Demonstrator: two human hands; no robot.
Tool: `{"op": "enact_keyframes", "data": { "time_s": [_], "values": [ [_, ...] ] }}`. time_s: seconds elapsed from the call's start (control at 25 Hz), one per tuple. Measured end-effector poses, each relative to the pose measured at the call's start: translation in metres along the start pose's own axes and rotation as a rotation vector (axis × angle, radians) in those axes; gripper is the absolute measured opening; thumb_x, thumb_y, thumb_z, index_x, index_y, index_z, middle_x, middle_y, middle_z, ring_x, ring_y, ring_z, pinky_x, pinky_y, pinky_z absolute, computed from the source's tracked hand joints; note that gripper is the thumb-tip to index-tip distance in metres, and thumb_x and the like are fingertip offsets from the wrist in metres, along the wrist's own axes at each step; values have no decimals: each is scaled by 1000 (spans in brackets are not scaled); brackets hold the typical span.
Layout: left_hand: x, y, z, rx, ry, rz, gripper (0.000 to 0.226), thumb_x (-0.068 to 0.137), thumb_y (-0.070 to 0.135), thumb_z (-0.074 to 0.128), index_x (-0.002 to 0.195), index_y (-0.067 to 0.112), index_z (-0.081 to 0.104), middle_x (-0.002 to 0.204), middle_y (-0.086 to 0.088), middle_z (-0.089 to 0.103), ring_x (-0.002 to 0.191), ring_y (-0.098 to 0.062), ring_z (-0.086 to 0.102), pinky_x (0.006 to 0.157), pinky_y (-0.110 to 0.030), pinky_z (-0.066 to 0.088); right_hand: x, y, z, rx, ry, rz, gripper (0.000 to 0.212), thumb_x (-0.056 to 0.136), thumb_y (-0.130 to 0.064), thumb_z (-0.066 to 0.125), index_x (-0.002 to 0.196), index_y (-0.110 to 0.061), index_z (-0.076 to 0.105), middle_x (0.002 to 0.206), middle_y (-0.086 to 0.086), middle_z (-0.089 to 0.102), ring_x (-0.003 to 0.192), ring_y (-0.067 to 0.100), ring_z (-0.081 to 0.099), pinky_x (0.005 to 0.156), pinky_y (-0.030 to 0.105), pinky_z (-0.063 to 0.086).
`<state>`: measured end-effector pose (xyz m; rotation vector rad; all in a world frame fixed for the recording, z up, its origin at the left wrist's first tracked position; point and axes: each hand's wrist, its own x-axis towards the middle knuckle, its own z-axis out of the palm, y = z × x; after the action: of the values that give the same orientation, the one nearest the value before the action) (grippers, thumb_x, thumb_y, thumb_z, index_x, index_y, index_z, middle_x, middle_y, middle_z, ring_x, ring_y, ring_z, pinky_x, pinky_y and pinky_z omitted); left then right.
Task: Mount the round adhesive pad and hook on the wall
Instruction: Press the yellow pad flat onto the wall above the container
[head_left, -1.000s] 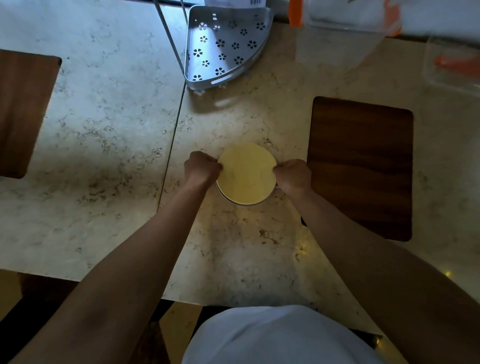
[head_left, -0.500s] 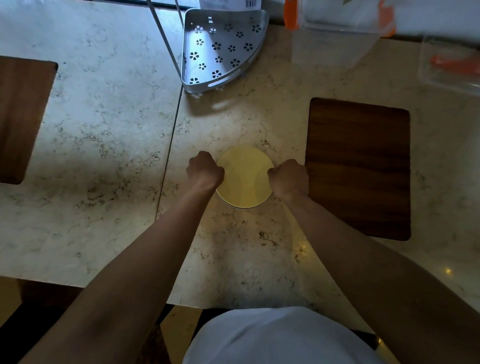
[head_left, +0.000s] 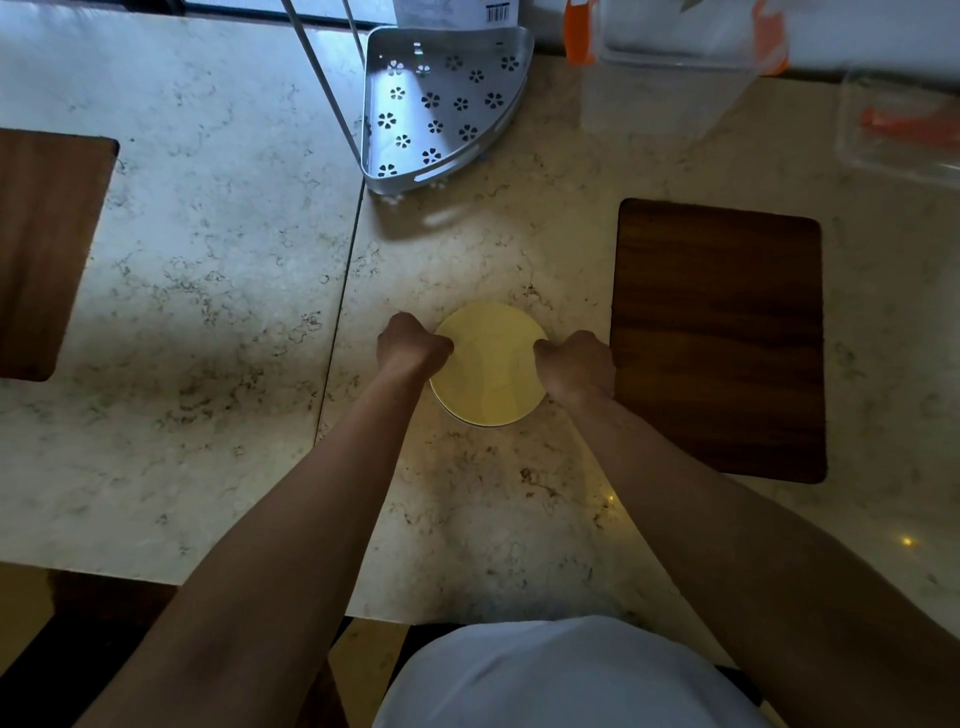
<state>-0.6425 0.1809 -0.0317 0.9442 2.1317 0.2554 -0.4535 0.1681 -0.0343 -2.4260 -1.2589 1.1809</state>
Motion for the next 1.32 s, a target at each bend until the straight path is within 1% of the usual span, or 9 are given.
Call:
{"op": "enact_keyframes", "data": {
  "time_s": [0.12,0.24,0.32,0.44,0.56,0.76,0.92,1.04,1.32],
  "values": [
    [-1,0,0,-49,-49,-8,28,66,23,82,73,7,60,73,-9,63,66,-23,61,53,-30,48,0,0,-1,59,-23,25,34,82,-45,55,68,-14,56,68,1,59,57,19,57,44,24,40],
    [-1,-1,-2,-140,-109,-22,25,68,17,80,83,1,69,85,-16,69,78,-31,67,70,-42,60,4,4,-3,146,-99,40,36,81,-41,57,88,-7,67,80,9,68,69,29,68,62,44,60],
    [-4,-1,-5,-220,-126,-24,18,71,12,78,81,1,70,89,-19,71,80,-33,69,76,-50,60,5,9,-2,180,-107,5,37,83,-36,58,95,-3,70,82,13,70,74,31,69,69,51,60],
    [-11,2,-9,-317,-164,-52,16,75,7,76,86,0,68,94,-22,70,80,-34,69,72,-48,61,6,13,-2,253,-130,5,36,84,-32,61,91,2,70,82,11,69,80,32,69,73,54,59],
    [-18,6,-11,-373,-195,-62,15,78,6,74,90,0,67,95,-22,69,78,-33,69,58,-35,58,9,14,-8,304,-161,35,28,84,-28,64,89,-1,70,79,5,66,80,28,68,77,51,59],
    [-26,29,-3,-410,-247,-7,17,79,6,73,94,3,66,93,-16,68,78,-28,68,54,-29,53,15,20,-39,451,-183,69,15,88,-21,66,93,-8,65,103,13,64,90,24,63,67,34,59],
    [-23,75,9,-412,-272,40,12,76,7,75,80,9,64,92,-14,68,78,-27,68,56,-31,55,27,24,-79,516,-150,48,16,89,-16,67,102,-7,67,100,6,63,91,20,62,64,29,56],
    [-18,116,19,-420,-277,99,11,76,5,74,80,6,64,96,-20,70,77,-28,69,61,-35,57,47,26,-114,544,-134,9,2,88,-14,68,87,-14,66,90,1,64,79,11,62,58,23,56],
    [-2,243,30,-399,-240,194,19,79,11,74,90,3,61,98,-16,67,83,-29,66,66,-39,58,116,-15,-198,587,-15,-146,4,85,-11,71,82,-10,69,90,9,70,75,12,67,65,30,60]
  ]
}}
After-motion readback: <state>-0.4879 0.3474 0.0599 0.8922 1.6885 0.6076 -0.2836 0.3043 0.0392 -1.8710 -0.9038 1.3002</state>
